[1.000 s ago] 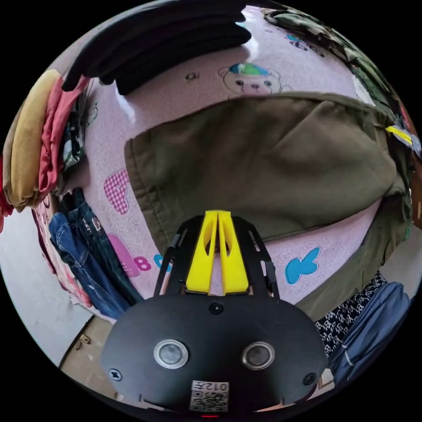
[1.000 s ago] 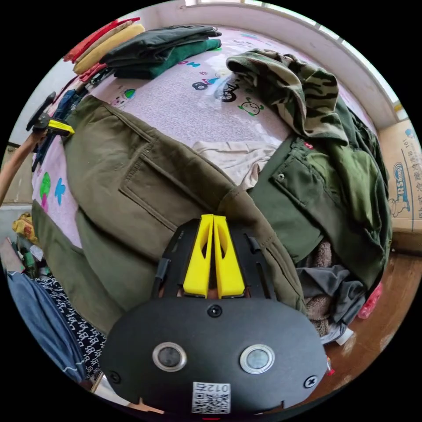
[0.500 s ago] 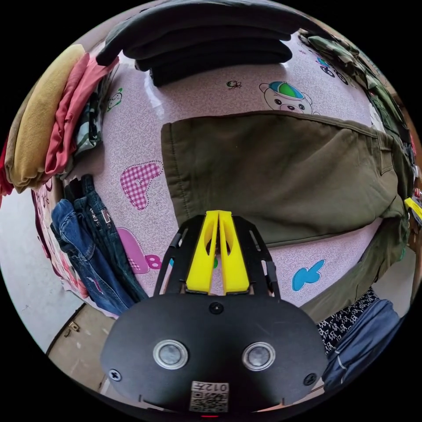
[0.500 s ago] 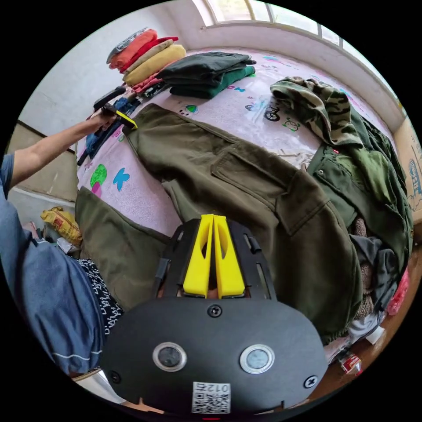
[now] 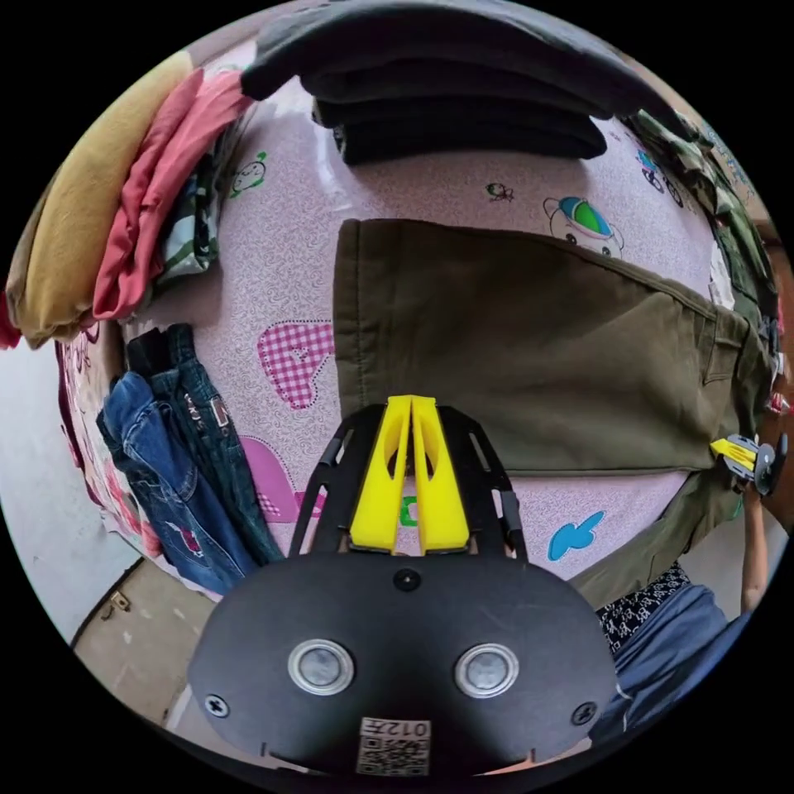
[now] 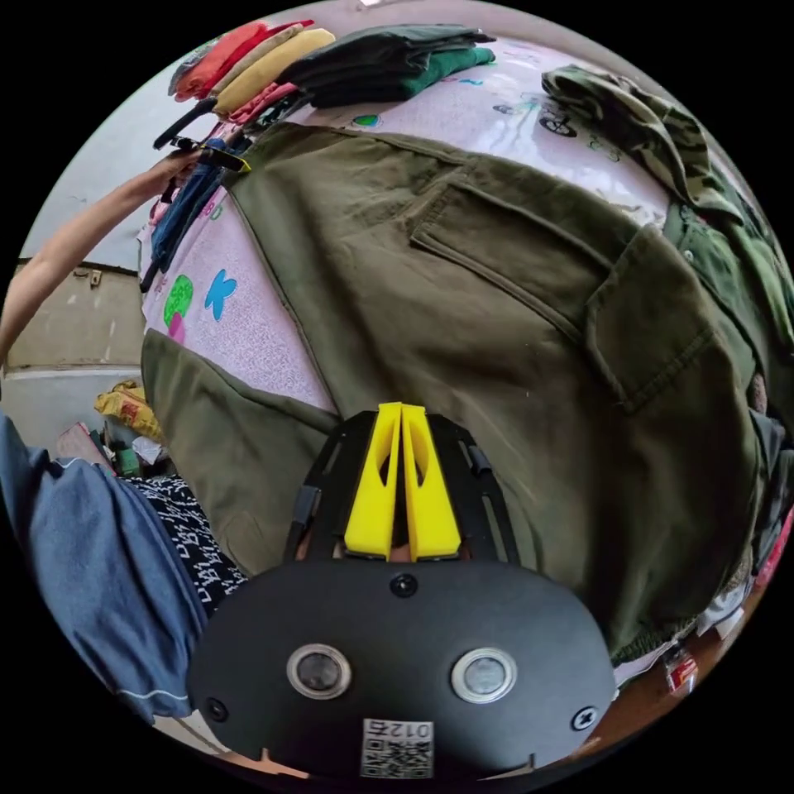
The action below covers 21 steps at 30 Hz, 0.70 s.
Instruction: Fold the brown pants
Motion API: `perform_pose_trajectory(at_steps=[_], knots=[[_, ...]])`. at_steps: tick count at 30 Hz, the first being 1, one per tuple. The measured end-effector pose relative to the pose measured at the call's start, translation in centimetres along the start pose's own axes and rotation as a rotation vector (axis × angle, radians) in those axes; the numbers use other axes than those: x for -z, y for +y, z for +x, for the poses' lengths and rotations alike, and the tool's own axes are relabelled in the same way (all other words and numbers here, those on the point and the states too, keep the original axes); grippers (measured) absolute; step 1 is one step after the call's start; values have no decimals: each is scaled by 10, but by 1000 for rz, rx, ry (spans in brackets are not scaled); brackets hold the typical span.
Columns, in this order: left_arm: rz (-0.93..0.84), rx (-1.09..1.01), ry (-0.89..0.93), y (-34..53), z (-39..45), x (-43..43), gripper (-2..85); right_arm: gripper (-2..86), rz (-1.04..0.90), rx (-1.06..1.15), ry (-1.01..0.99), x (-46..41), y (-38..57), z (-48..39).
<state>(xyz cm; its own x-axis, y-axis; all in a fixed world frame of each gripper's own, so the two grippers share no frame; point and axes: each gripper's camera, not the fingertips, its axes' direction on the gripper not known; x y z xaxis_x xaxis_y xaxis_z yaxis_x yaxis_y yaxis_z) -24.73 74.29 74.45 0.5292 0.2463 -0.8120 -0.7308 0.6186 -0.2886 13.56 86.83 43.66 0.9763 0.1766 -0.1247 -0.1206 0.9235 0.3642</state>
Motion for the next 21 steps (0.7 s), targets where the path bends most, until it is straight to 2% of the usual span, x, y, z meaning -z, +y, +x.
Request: perform_pose_trajectory(at_steps=[2, 5, 7, 8, 10, 12, 15, 21], knots=[[77, 46, 68, 40, -21, 15, -2, -1, 105, -6, 47, 37, 26, -11], [286, 173, 288, 139, -62, 41, -2, -1, 246, -57, 193, 101, 87, -29], [516, 293, 499, 242, -92, 56, -1, -1, 357, -137, 345, 151, 147, -44], [573, 319, 533, 271, -97, 59, -1, -1, 383, -161, 391, 162, 163, -49], [707, 453, 548, 382, -106, 62, -1, 0, 441, -226, 551, 193, 222, -68], [735, 551, 548, 460, -106, 56, 1, 0, 432, -273, 587, 202, 261, -77], [672, 677, 614, 570, -98, 26, 6, 3, 358, -293, 542, 198, 310, -90], [518, 994, 852, 754, -66, -70, 52, 37, 156, -42, 577, 174, 365, -153]])
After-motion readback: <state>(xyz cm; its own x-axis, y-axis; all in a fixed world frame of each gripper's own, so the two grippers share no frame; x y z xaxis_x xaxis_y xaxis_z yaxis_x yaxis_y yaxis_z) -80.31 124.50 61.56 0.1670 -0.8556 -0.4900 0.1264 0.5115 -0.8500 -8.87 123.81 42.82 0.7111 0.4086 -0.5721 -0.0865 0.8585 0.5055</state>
